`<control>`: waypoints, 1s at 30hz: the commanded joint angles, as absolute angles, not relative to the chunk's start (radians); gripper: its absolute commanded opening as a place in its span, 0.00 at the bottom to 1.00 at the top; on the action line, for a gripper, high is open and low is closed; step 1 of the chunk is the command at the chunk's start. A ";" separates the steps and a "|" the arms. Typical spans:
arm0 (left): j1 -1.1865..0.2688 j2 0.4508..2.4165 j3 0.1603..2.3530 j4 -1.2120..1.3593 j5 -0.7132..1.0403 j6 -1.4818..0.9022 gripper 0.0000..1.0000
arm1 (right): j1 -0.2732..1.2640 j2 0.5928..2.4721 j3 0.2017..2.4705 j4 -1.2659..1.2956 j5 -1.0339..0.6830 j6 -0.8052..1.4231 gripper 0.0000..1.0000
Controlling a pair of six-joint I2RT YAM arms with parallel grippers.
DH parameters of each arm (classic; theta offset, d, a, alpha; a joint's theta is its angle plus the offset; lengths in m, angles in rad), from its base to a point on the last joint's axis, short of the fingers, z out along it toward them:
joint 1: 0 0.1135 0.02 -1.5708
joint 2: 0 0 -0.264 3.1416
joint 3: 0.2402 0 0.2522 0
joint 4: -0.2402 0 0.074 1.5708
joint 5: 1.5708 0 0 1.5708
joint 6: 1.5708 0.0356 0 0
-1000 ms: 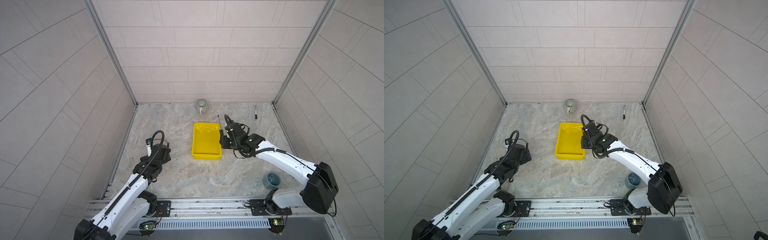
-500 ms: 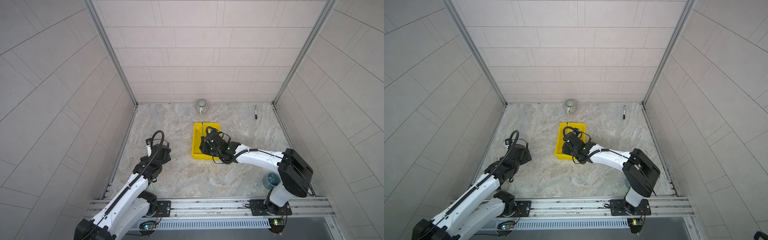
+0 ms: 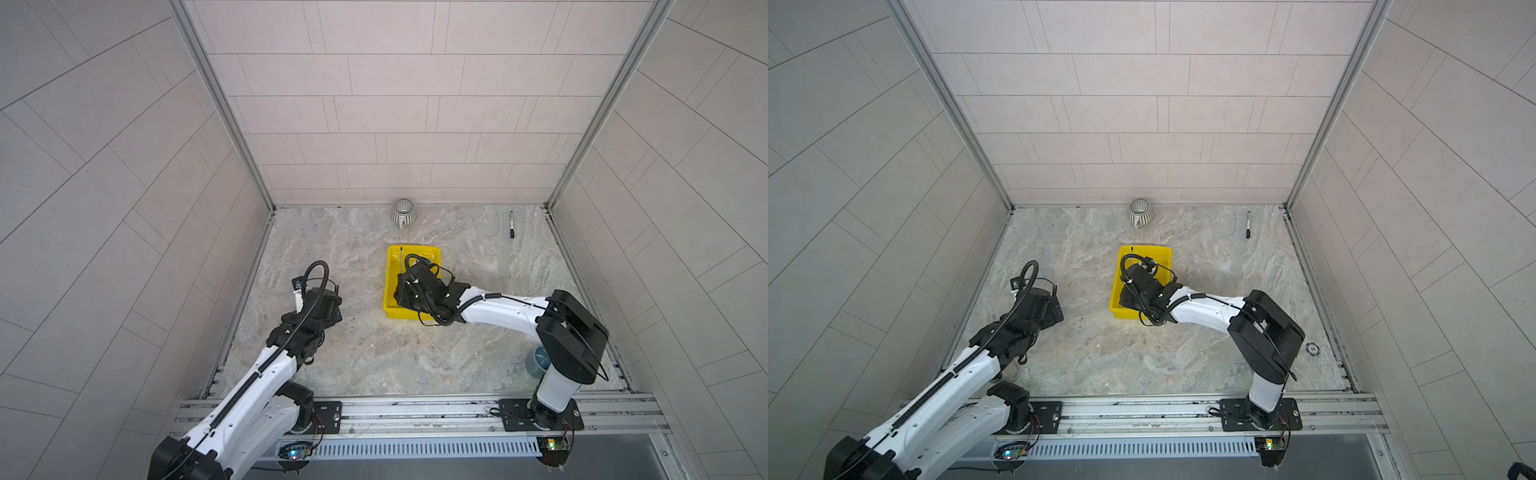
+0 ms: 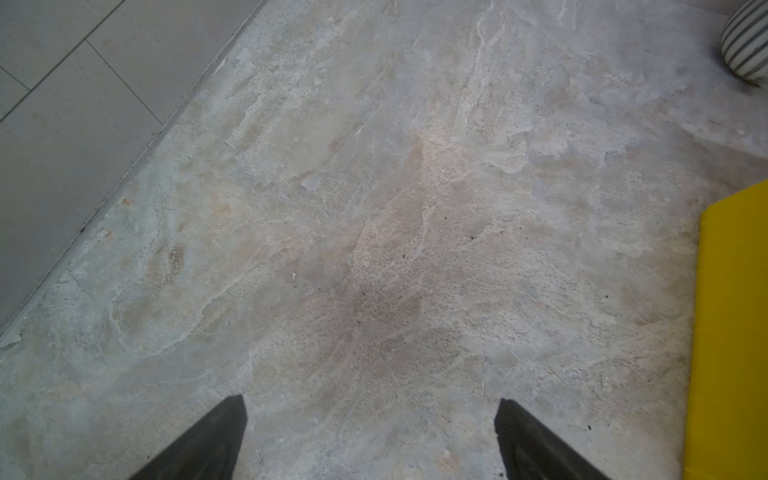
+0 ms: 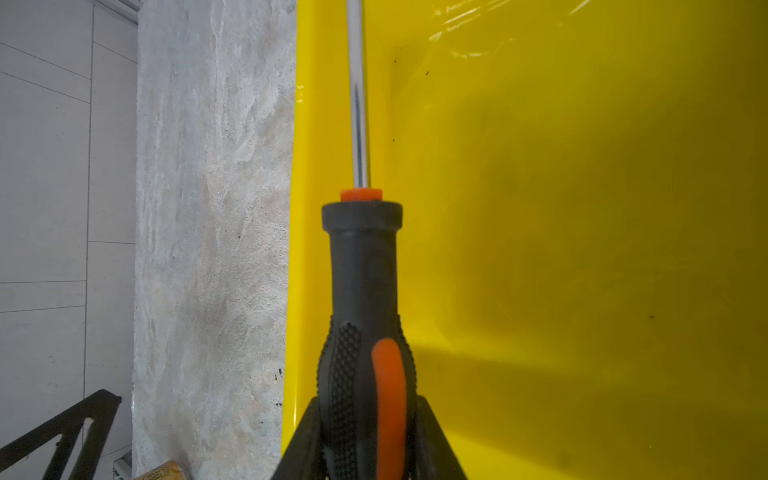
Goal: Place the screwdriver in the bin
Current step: 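Lift the screwdriver and carry it over the yellow bin with the right gripper, then lower the screwdriver into the bin and open the right gripper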
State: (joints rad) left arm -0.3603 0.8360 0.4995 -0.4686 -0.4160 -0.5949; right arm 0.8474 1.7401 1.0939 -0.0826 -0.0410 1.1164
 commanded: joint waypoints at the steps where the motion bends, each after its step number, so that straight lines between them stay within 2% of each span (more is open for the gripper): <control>1: -0.356 0.836 0.505 -0.471 -0.426 -0.601 1.00 | 0.850 1.752 1.129 -0.081 -0.035 1.145 0.04; 10: -0.355 0.838 0.505 -0.469 -0.427 -0.600 1.00 | 0.851 1.791 1.141 -0.084 -0.042 1.144 0.05; 21: -0.356 0.838 0.505 -0.470 -0.426 -0.600 1.00 | 0.850 1.803 1.157 -0.108 -0.037 1.139 0.11; 30: -0.356 0.848 0.507 -0.465 -0.421 -0.596 1.00 | 0.850 1.790 1.178 -0.146 -0.030 1.125 0.27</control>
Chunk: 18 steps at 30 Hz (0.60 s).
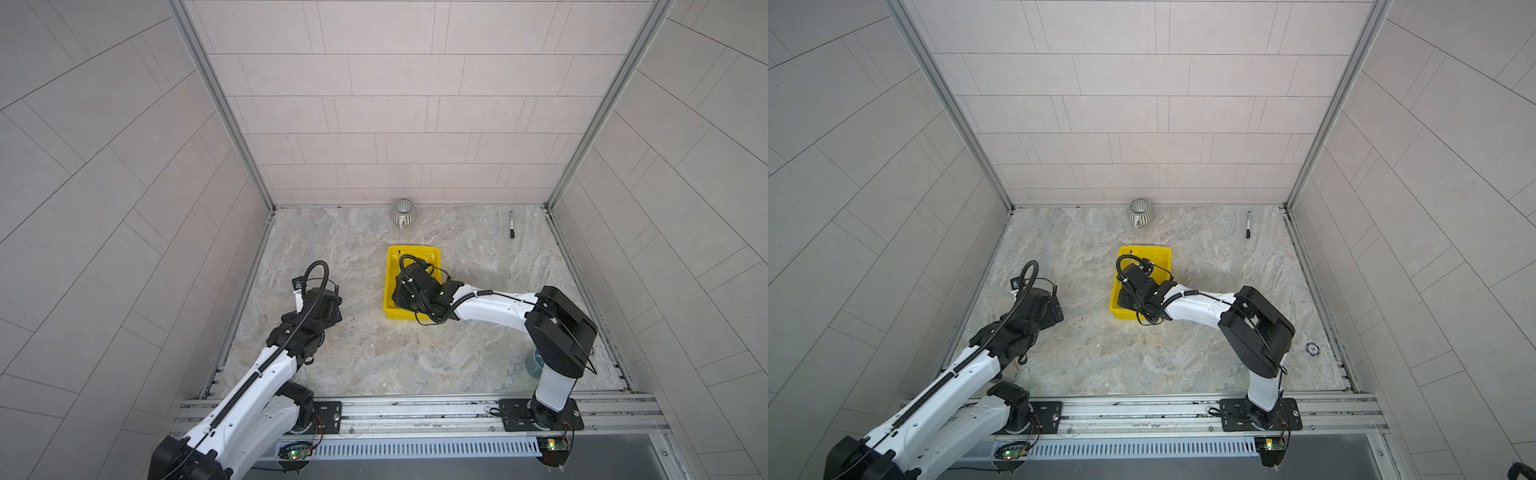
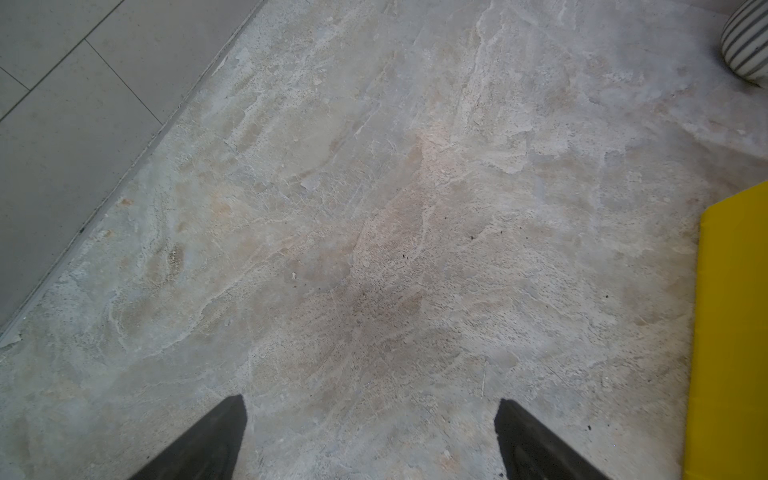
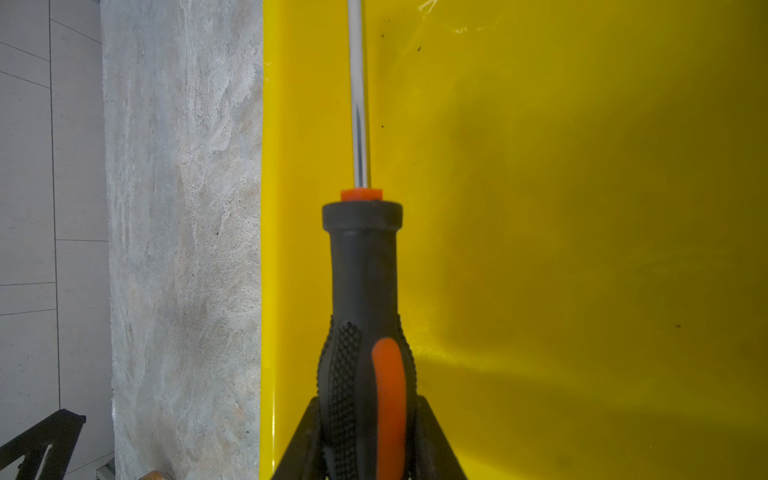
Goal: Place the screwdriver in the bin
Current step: 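Lower the screwdriver into the bin and open the right gripper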
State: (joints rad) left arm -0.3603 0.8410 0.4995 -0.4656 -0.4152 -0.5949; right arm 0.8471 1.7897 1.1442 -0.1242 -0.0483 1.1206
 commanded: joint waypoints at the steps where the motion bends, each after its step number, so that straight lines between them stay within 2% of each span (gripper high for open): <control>1: -0.356 0.849 0.508 -0.466 -0.422 -0.597 1.00 | 0.850 1.787 1.179 -0.148 -0.027 1.126 0.28; 11: -0.356 0.843 0.506 -0.469 -0.425 -0.597 1.00 | 0.851 1.750 1.190 -0.181 -0.004 1.096 0.40; 18: -0.356 0.847 0.506 -0.469 -0.425 -0.597 1.00 | 0.842 1.664 1.199 -0.244 0.061 1.027 0.40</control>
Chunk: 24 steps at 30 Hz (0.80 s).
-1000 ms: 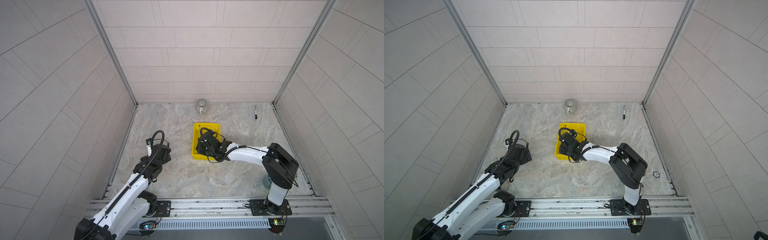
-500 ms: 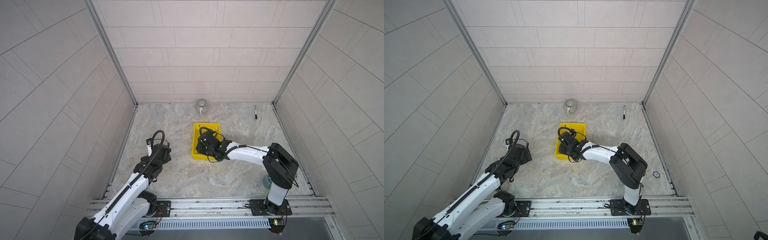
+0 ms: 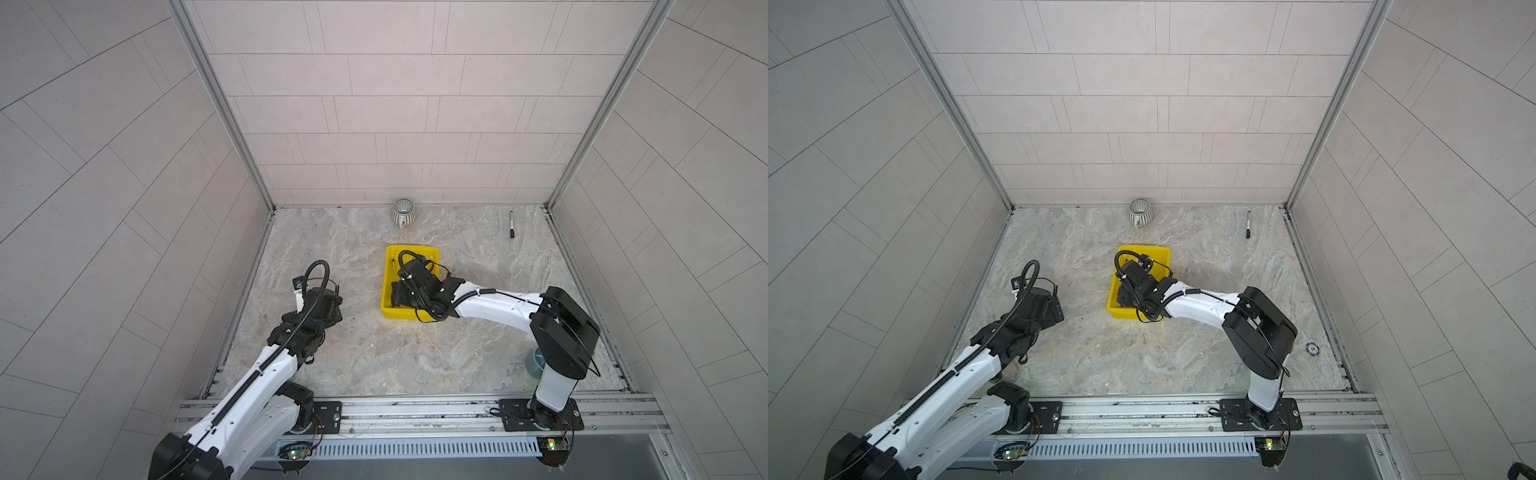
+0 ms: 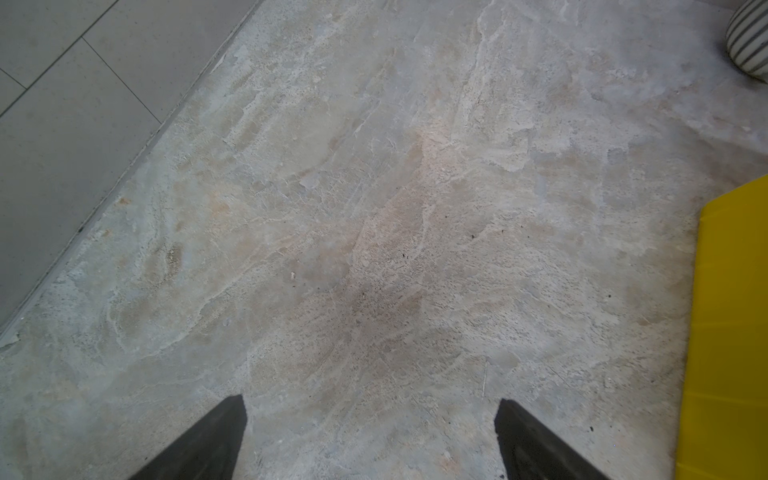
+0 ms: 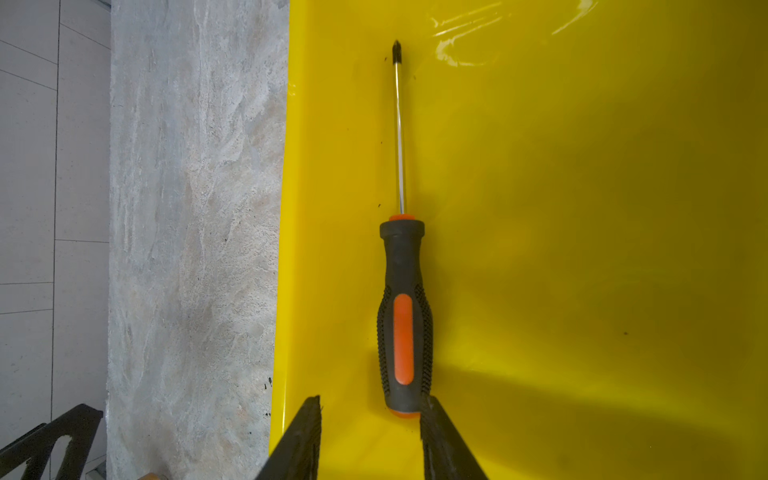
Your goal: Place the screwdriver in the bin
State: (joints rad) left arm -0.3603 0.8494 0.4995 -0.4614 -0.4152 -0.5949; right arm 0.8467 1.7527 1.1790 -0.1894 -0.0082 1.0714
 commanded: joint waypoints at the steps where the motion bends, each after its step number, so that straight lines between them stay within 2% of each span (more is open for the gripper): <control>1: -0.356 0.847 0.508 -0.469 -0.423 -0.597 1.00 | 0.837 1.641 1.202 -0.263 0.084 1.000 0.40; 5: -0.356 0.848 0.508 -0.470 -0.425 -0.598 1.00 | 0.802 1.488 1.192 -0.326 0.273 0.789 0.42; 7: -0.356 0.849 0.508 -0.469 -0.423 -0.597 1.00 | 0.768 1.396 1.171 -0.355 0.382 0.668 0.45; 11: -0.356 0.848 0.508 -0.469 -0.423 -0.598 1.00 | 0.672 1.192 1.031 -0.318 0.624 0.477 0.68; 12: -0.356 0.848 0.508 -0.469 -0.423 -0.598 1.00 | 0.642 1.140 0.971 -0.285 0.642 0.434 0.74; 14: -0.356 0.853 0.508 -0.468 -0.422 -0.597 1.00 | 0.584 1.060 0.871 -0.247 0.637 0.373 0.79; 18: -0.356 0.861 0.511 -0.466 -0.420 -0.598 1.00 | 0.504 0.956 0.745 -0.245 0.652 0.324 0.83; 24: -0.356 0.874 0.514 -0.462 -0.413 -0.597 1.00 | 0.479 0.946 0.627 -0.017 0.761 0.069 0.97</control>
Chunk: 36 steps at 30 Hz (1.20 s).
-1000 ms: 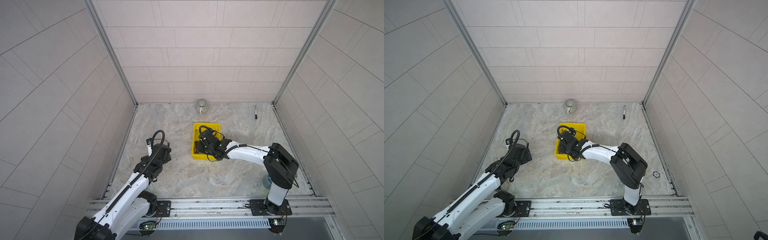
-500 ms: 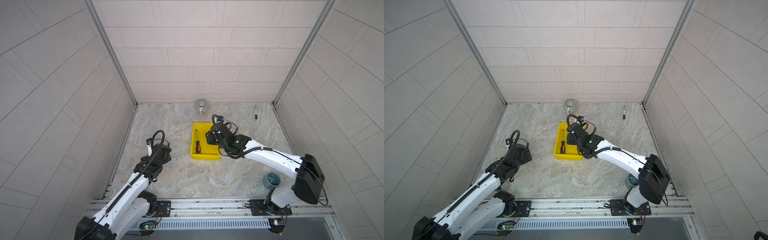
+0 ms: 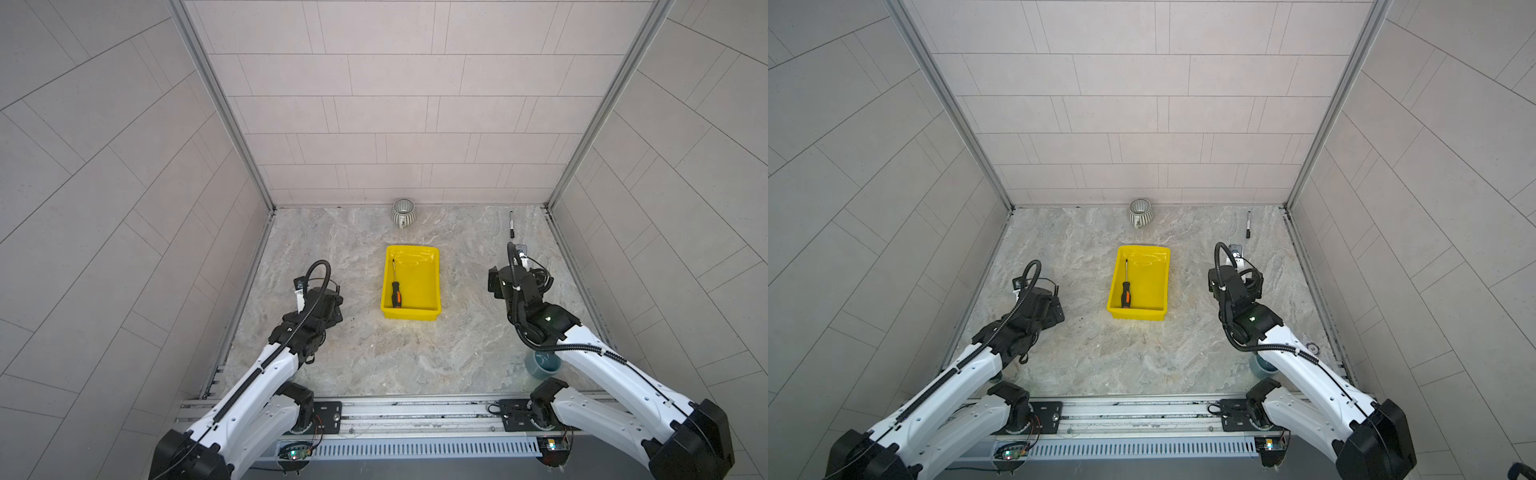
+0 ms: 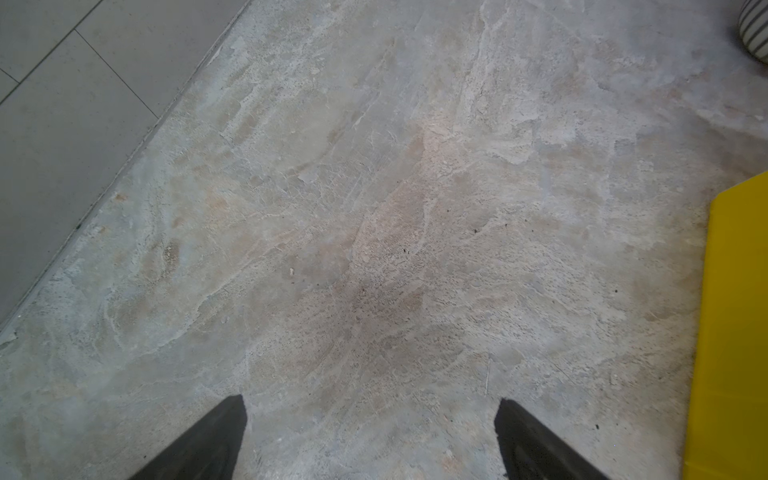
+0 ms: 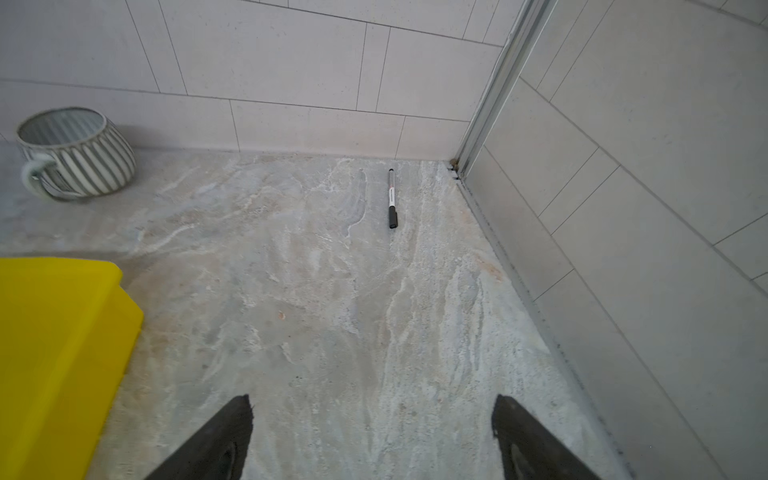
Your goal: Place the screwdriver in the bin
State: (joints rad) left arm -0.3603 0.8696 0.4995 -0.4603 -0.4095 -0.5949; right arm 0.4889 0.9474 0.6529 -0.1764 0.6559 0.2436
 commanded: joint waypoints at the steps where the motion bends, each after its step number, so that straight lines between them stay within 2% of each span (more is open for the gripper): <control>1: -0.356 0.875 0.514 -0.462 -0.414 -0.597 1.00 | 0.466 0.960 0.590 0.056 0.783 0.037 0.98; 5: -0.356 0.881 0.517 -0.466 -0.414 -0.597 1.00 | 0.352 1.081 0.479 0.386 0.736 -0.012 0.99; 9: -0.356 0.878 0.515 -0.467 -0.417 -0.597 1.00 | 0.272 1.265 0.501 0.463 0.706 0.043 1.00; 15: -0.356 0.883 0.515 -0.460 -0.412 -0.596 1.00 | 0.258 1.465 0.538 0.600 0.704 -0.039 1.00; 25: -0.356 0.903 0.522 -0.454 -0.411 -0.594 1.00 | 0.167 1.550 0.430 0.866 0.606 0.004 1.00; 36: -0.356 0.921 0.523 -0.445 -0.391 -0.586 1.00 | 0.103 1.547 0.377 0.899 0.410 0.039 1.00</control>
